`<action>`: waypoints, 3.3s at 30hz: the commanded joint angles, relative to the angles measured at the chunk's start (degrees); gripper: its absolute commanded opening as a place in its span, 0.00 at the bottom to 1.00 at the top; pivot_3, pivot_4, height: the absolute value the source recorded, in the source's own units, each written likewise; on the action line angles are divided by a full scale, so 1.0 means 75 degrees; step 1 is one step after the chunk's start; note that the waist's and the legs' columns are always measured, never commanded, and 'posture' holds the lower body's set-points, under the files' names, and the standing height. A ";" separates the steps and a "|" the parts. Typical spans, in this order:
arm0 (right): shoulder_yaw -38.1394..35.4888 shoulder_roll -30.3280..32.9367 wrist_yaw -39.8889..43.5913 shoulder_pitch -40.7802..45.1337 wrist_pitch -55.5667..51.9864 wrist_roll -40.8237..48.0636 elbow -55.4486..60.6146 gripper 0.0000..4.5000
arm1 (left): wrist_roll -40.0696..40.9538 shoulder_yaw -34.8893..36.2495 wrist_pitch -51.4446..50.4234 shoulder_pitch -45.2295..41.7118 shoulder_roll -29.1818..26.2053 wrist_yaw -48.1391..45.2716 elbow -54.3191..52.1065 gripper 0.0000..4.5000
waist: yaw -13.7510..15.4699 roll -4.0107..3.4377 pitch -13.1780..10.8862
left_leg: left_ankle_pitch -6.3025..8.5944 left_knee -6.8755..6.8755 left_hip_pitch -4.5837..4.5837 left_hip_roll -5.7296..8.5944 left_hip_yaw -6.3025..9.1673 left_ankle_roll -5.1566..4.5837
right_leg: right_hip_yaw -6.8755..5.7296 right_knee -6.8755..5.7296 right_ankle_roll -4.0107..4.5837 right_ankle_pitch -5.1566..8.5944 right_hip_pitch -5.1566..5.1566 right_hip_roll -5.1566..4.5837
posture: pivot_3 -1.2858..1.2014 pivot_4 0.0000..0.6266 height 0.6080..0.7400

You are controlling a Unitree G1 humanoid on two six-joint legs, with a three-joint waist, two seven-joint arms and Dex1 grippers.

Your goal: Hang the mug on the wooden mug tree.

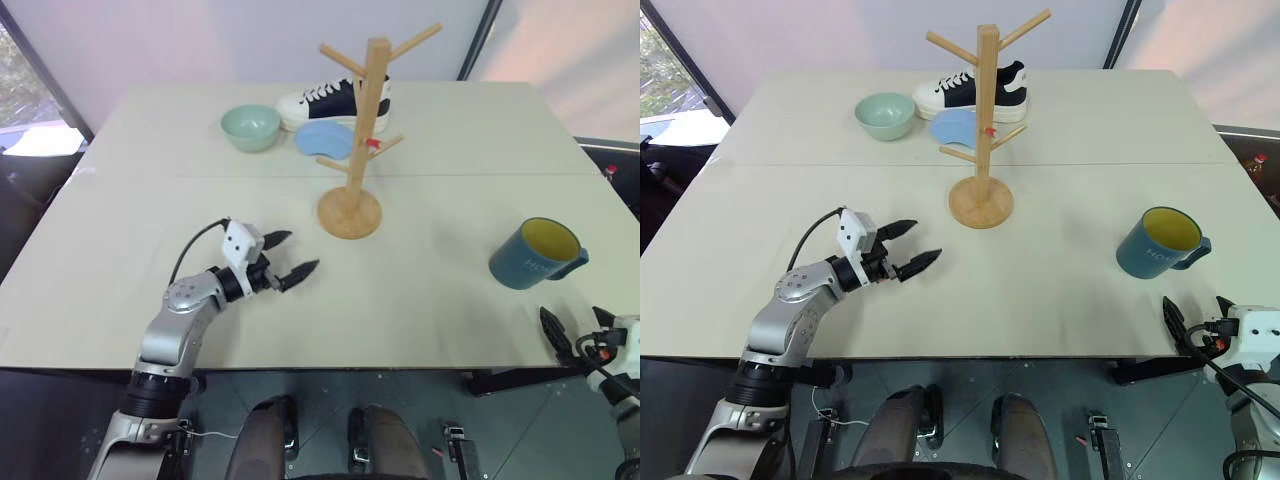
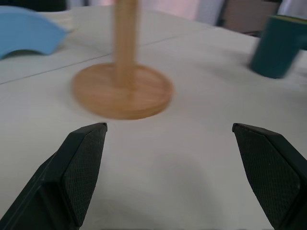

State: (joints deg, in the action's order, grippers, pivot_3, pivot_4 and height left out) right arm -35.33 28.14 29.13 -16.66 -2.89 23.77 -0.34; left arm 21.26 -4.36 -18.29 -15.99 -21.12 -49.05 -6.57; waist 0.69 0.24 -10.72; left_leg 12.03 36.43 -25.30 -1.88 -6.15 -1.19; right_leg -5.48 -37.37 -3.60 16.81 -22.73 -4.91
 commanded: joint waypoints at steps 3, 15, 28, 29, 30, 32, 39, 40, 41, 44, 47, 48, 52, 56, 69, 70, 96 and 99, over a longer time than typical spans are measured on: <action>-0.0394 0.0192 -0.0087 0.0108 0.0145 0.0089 0.0130 1.00 | 0.0579 -0.0510 -0.0545 -0.0068 -0.0408 -0.0892 -0.0959 1.00 | -0.0002 -0.0029 0.0017 | 0.0000 0.0010 0.0002 -0.0003 0.0001 0.0001 | 0.0000 -0.0003 0.0001 0.0000 0.0005 0.0003 | 0.52 0.24 0.93; -0.0146 0.0566 -0.0231 0.1174 0.0156 -0.0220 -0.0797 1.00 | 0.0582 -0.0798 -0.0656 -0.0240 -0.0338 -0.0969 -0.1216 1.00 | -0.0008 -0.0066 0.0039 | -0.0001 0.0063 0.0001 -0.0005 0.0006 -0.0019 | 0.0002 -0.0007 0.0007 -0.0002 0.0026 0.0003 | 0.52 0.24 0.93; 0.0272 0.1082 -0.0118 0.2584 0.0541 -0.0628 -0.2635 1.00 | 0.0512 -0.0786 -0.0647 -0.0153 -0.0420 -0.0859 -0.1370 1.00 | -0.0018 -0.0070 0.0040 | -0.0004 0.0077 -0.0001 -0.0004 0.0006 -0.0029 | 0.0002 -0.0015 0.0001 -0.0006 0.0029 0.0005 | 0.52 0.24 0.93; 0.0313 0.1109 -0.0100 0.2678 0.0564 -0.0649 -0.2768 1.00 | 0.0519 -0.0781 -0.0656 -0.0159 -0.0427 -0.0847 -0.1379 1.00 | -0.0027 -0.0070 0.0040 | -0.0005 0.0079 -0.0001 -0.0004 0.0005 -0.0032 | 0.0002 -0.0016 -0.0002 -0.0008 0.0029 0.0005 | 0.52 0.24 0.93; 0.0356 0.1138 -0.0050 0.2812 0.0583 -0.0646 -0.2944 1.00 | 0.0525 -0.0770 -0.0669 -0.0154 -0.0441 -0.0828 -0.1408 1.00 | -0.0034 -0.0070 0.0040 | -0.0006 0.0080 -0.0001 -0.0005 0.0005 -0.0033 | 0.0002 -0.0016 -0.0001 -0.0010 0.0029 0.0005 | 0.52 0.24 0.93; 0.0451 0.1187 0.0044 0.3065 0.0665 -0.0673 -0.3292 0.95 | 0.0529 -0.0744 -0.0695 -0.0131 -0.0474 -0.0788 -0.1459 1.00 | -0.0033 -0.0070 0.0040 | -0.0007 0.0080 0.0000 -0.0005 0.0005 -0.0034 | 0.0002 -0.0016 0.0001 -0.0012 0.0029 0.0006 | 0.52 0.24 0.93; 0.0665 0.1186 0.0600 0.3480 0.0806 -0.0527 -0.3880 0.23 | 0.0548 -0.0646 -0.0752 0.0017 -0.0595 -0.0598 -0.1644 1.00 | -0.0016 -0.0070 0.0040 | -0.0008 0.0080 -0.0001 -0.0006 0.0005 -0.0036 | 0.0002 -0.0018 -0.0002 -0.0013 0.0030 0.0009 | 0.52 0.24 0.93; 0.0680 0.1171 0.0654 0.3506 0.0831 -0.0511 -0.3902 0.11 | 0.0559 -0.0628 -0.0747 0.0032 -0.0611 -0.0585 -0.1650 1.00 | -0.0010 -0.0070 0.0040 | -0.0008 0.0080 -0.0001 -0.0005 0.0005 -0.0036 | 0.0002 -0.0018 -0.0002 -0.0013 0.0030 0.0008 | 0.52 0.24 0.93; 0.0691 0.1154 0.0706 0.3524 0.0842 -0.0487 -0.3911 0.02 | 0.0565 -0.0610 -0.0742 0.0053 -0.0631 -0.0570 -0.1659 1.00 | -0.0016 -0.0070 0.0040 | -0.0008 0.0081 -0.0001 -0.0006 0.0005 -0.0036 | 0.0002 -0.0018 -0.0002 -0.0013 0.0031 0.0008 | 0.52 0.24 0.93; 0.0718 0.1136 0.0765 0.3537 0.0886 -0.0471 -0.3857 0.02 | 0.0573 -0.0558 -0.0743 0.0101 -0.0675 -0.0511 -0.1684 1.00 | -0.0005 -0.0070 0.0040 | -0.0008 0.0085 0.0002 -0.0006 0.0006 -0.0036 | 0.0002 -0.0018 -0.0004 -0.0014 0.0036 0.0007 | 0.52 0.24 0.93; 0.1035 0.1195 0.0730 0.3342 0.0880 -0.0766 -0.2858 0.02 | 0.0502 -0.0341 -0.0560 0.0139 -0.0674 -0.0347 -0.1538 1.00 | -0.0014 -0.0071 0.0040 | -0.0007 0.0084 0.0000 -0.0006 0.0006 -0.0036 | 0.0002 -0.0018 -0.0004 -0.0014 0.0033 0.0005 | 0.52 0.24 0.93; 0.1302 0.1252 0.0765 0.3218 0.0869 -0.0985 -0.2279 0.02 | 0.0459 -0.0212 -0.0453 0.0138 -0.0657 -0.0244 -0.1419 1.00 | -0.0017 -0.0072 0.0039 | -0.0007 0.0083 0.0000 -0.0006 0.0006 -0.0036 | 0.0002 -0.0018 -0.0004 -0.0014 0.0031 0.0004 | 0.52 0.24 0.93; 0.2377 0.1424 0.0899 0.3183 0.0224 -0.1361 0.0278 0.02 | 0.0361 0.0395 0.0054 0.0061 -0.0621 0.0086 -0.0763 1.00 | -0.0162 -0.0083 0.0037 | -0.0008 0.0079 -0.0002 -0.0012 0.0005 -0.0034 | 0.0005 -0.0036 -0.0007 -0.0016 0.0014 0.0005 | 0.52 0.24 0.93; 0.3325 0.1680 0.0978 0.3899 -0.0821 -0.1590 0.2094 0.02 | 0.0246 0.0721 0.0495 -0.0082 -0.0699 0.0186 -0.0204 1.00 | -0.0178 -0.0081 0.0036 | -0.0011 0.0085 -0.0002 -0.0013 0.0005 -0.0028 | 0.0005 -0.0061 -0.0008 -0.0015 0.0003 0.0004 | 0.52 0.24 0.93; 0.5872 0.1460 0.0513 0.7549 -0.3768 -0.3582 0.2845 0.02 | 0.1175 0.1586 0.0288 -0.0409 -0.0511 0.0614 -0.0589 1.00 | -0.0172 -0.0059 0.0029 | -0.0008 0.0083 -0.0045 0.0002 0.0005 -0.0029 | 0.0002 -0.0055 -0.0004 -0.0016 -0.0032 -0.0024 | 0.52 0.24 0.93; 0.5938 0.1441 0.0518 0.7640 -0.3833 -0.3671 0.2808 0.02 | 0.1194 0.1600 0.0272 -0.0377 -0.0532 0.0625 -0.0652 1.00 | -0.0180 -0.0059 0.0029 | -0.0009 0.0080 -0.0045 0.0002 0.0004 -0.0029 | 0.0001 -0.0056 -0.0005 -0.0016 -0.0034 -0.0023 | 0.52 0.24 0.93; 0.6579 0.0574 0.0616 0.9217 -0.3677 -0.4476 0.0710 0.02 | 0.1957 0.1591 -0.0370 -0.0695 -0.0806 0.0686 -0.1751 1.00 | -0.0190 -0.0055 0.0026 | -0.0014 0.0086 -0.0039 0.0001 -0.0006 -0.0026 | 0.0001 -0.0085 -0.0009 -0.0018 -0.0040 -0.0009 | 0.52 0.24 0.93; 0.6608 0.0528 0.0679 0.9276 -0.3619 -0.4497 0.0602 0.02 | 0.1984 0.1572 -0.0365 -0.0723 -0.0811 0.0720 -0.1776 1.00 | -0.0194 -0.0055 0.0026 | -0.0015 0.0086 -0.0040 0.0001 -0.0007 -0.0026 | 0.0001 -0.0085 -0.0010 -0.0018 -0.0039 -0.0009 | 0.52 0.24 0.93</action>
State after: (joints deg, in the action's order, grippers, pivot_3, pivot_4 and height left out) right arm 15.11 32.38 34.24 50.31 -31.51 -9.42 3.08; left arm 35.30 6.41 -21.03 -20.45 -26.77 -43.71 -17.66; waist -0.77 -0.17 -10.52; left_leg 11.92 37.08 -25.60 -1.87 -6.21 -1.38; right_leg -5.48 -38.01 -3.68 16.67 -23.02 -4.97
